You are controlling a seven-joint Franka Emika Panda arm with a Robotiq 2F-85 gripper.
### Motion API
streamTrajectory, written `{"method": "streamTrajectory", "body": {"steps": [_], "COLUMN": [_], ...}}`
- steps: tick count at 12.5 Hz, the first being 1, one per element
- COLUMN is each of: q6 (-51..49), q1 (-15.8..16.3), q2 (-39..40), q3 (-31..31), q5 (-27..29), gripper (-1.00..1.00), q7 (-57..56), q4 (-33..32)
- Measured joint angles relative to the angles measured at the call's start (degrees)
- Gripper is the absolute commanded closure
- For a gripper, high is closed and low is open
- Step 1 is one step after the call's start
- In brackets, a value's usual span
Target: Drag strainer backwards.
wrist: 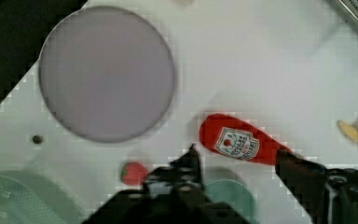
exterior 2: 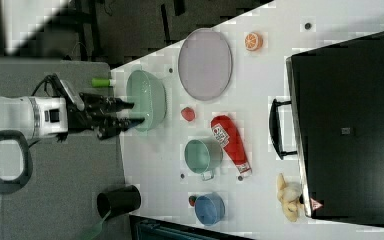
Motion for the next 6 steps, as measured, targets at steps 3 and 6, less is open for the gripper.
{"method": "streamTrajectory", "body": {"steps": [3, 6], "q6": [-11.9, -7.9], "q1": [-0.8, -0.9], "q2": [-13.0, -20.6], "q3": [-0.8, -0.7], "q5": [-1.1, -1.3], "gripper": [-0.99, -1.00], "q7": [0.0, 0.0], "q4": [-7.0, -2.8]}}
